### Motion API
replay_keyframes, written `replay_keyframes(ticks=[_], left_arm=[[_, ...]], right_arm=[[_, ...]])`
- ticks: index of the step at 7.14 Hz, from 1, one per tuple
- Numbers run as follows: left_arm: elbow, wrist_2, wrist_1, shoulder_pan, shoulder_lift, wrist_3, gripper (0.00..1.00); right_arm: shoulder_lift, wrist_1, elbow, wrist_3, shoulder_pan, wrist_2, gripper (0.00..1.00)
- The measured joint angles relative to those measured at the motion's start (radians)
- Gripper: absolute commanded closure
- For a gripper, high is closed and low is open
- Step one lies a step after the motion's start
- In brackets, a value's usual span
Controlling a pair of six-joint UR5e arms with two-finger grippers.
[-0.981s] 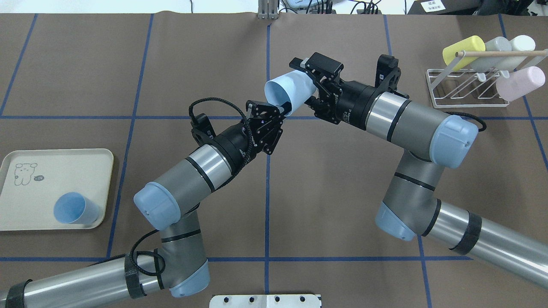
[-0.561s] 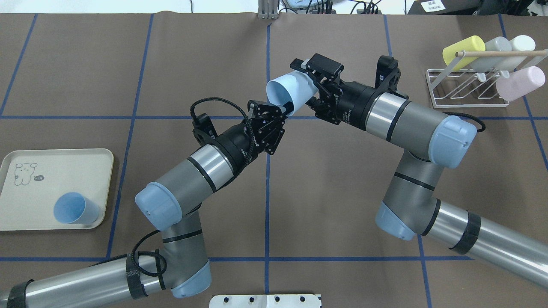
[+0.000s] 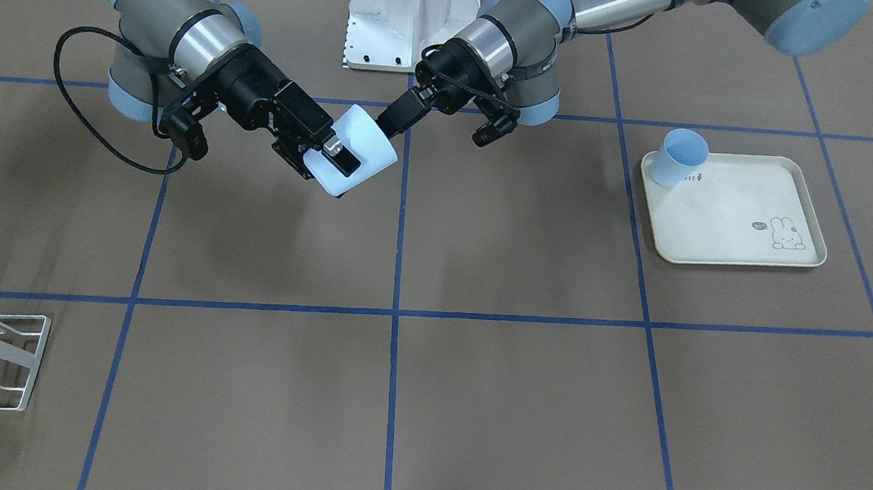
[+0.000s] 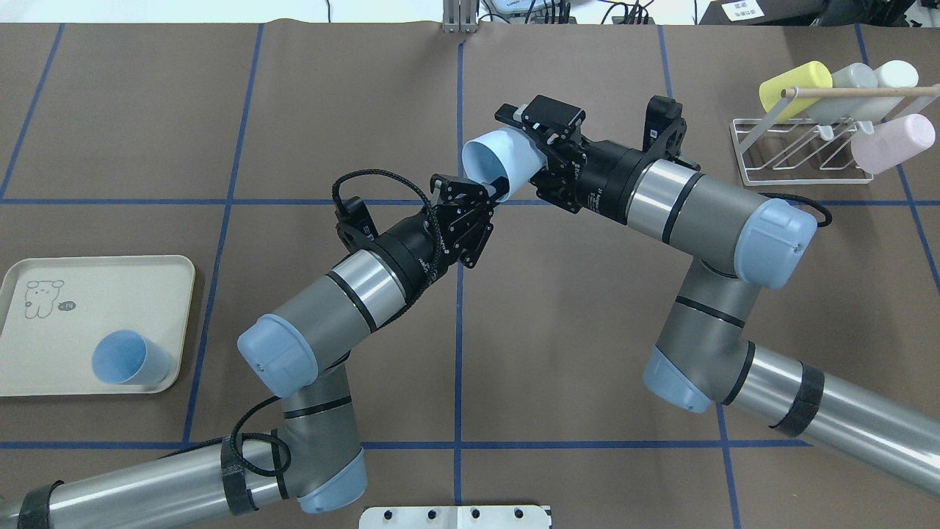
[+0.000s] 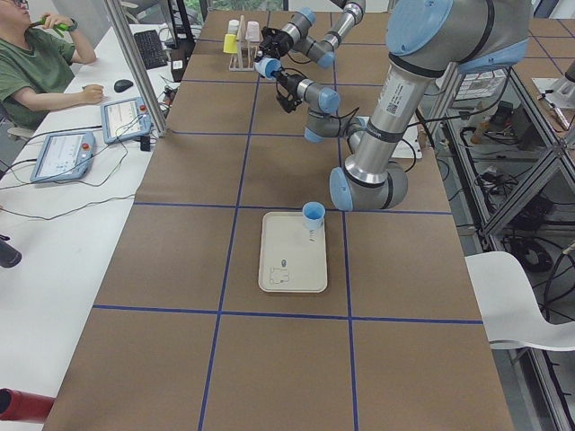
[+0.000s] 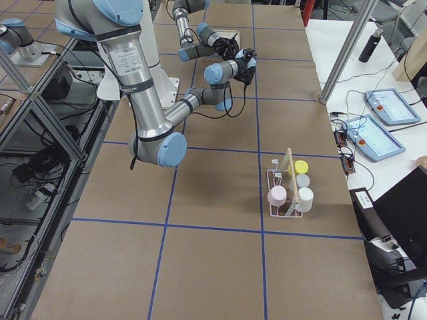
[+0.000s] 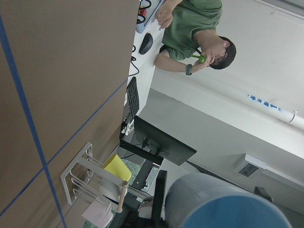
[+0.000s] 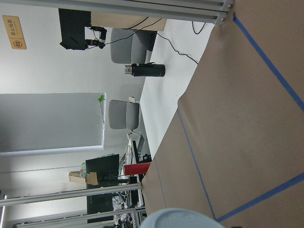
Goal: Transfer IKEA cup to right arm and place on rack
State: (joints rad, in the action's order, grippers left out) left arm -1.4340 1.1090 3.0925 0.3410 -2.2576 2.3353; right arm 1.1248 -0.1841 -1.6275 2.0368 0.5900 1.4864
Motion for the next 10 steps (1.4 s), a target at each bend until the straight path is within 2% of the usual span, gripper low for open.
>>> replay_keyframes(ticks=[3,6,10], left_arm=[[0.0,-0.001,0.0,0.005,-0.003,-0.002,0.0],[-0.003,0.003,-0.001,0.014,0.001,-0.006,0.0],[-0.016,0.014,-0.112,0.042,0.013,-0.271,0.0]], right_arm=[[0.002,0.001,0.0,-0.003,0.012,0.001,1.0],[0.016,0.0,0.0,-0.013,0.079,0.0,1.0],[0.195,-0.041,0.007,-0.345,0.25,-0.002,1.0]])
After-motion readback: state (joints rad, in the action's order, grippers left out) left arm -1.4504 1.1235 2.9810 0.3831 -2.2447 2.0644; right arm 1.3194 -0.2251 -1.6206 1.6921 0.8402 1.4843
